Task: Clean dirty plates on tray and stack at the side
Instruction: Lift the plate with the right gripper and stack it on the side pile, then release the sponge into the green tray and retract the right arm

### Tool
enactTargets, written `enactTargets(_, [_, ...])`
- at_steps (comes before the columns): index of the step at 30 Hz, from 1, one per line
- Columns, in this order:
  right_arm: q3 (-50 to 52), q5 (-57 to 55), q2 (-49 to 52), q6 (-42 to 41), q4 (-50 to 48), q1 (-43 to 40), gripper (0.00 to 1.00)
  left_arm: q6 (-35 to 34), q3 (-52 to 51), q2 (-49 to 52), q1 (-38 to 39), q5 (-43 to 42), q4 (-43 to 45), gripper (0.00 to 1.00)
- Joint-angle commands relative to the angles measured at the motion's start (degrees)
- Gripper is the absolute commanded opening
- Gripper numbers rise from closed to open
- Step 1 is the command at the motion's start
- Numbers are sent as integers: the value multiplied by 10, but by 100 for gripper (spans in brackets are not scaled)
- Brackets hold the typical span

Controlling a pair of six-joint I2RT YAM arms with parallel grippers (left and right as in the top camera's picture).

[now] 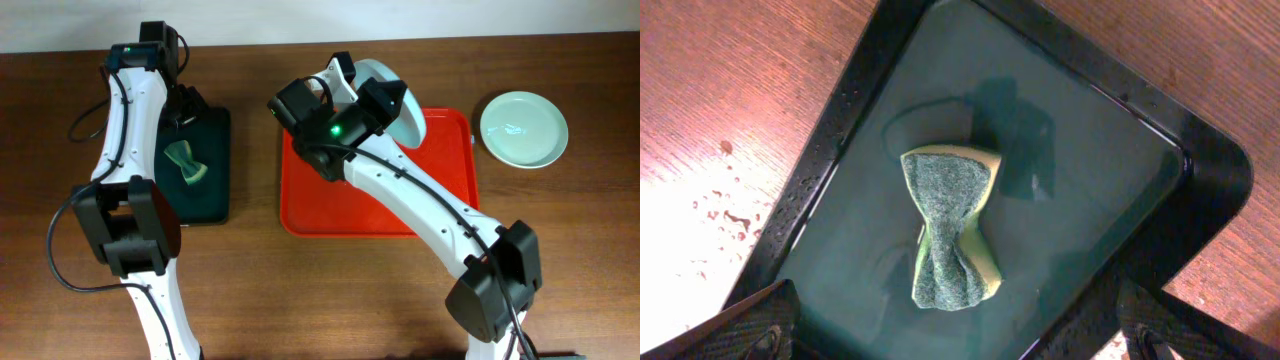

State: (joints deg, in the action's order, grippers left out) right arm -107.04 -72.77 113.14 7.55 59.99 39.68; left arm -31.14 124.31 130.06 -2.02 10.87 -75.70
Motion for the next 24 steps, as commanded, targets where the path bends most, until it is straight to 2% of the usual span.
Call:
enactTargets(1, [9, 390, 2, 44, -12, -64, 4, -1, 8, -14, -3, -6, -2, 99])
enactTargets(2, [9, 389, 5, 30, 16, -88, 4, -1, 8, -14, -3, -6, -2, 99])
enactTargets(4, [9, 409, -6, -25, 9, -125, 4, -1, 8, -14, -3, -6, -2, 99])
enactTargets(5, [9, 461, -9, -25, -9, -156, 4, -1, 8, -14, -3, -6, -2, 99])
enactTargets(6, [9, 542, -9, -25, -30, -201, 4, -1, 8, -14, -3, -6, -2, 99])
enactTargets(7, [9, 717, -7, -25, -56, -279, 4, -1, 8, -14, -4, -6, -2, 99])
enactTargets(8, [9, 838, -4, -25, -69, -336, 4, -1, 8, -14, -4, -6, -2, 99])
enactTargets(10, [9, 1035, 11, -25, -84, -454, 4, -1, 8, -14, -4, -6, -2, 99])
enactTargets(11, [10, 1074, 21, -26, -84, -506, 4, -1, 8, -14, -4, -6, -2, 99])
enactTargets(12, [10, 1076, 31, -49, -84, -545, 4, -1, 8, -14, -4, -6, -2, 99])
enactTargets(15, [10, 1033, 77, -198, -85, -659, 4, -1, 8, -14, -4, -6, -2, 99])
enactTargets(16, [10, 1030, 92, -218, -85, -686, 4, -1, 8, -14, -4, -6, -2, 99])
enactTargets(20, [10, 909, 123, -246, -76, -744, 4, -1, 8, -14, -4, -6, -2, 99])
enactTargets(24, [10, 873, 134, -246, -79, -744, 4, -1, 8, -14, -4, -6, -2, 99])
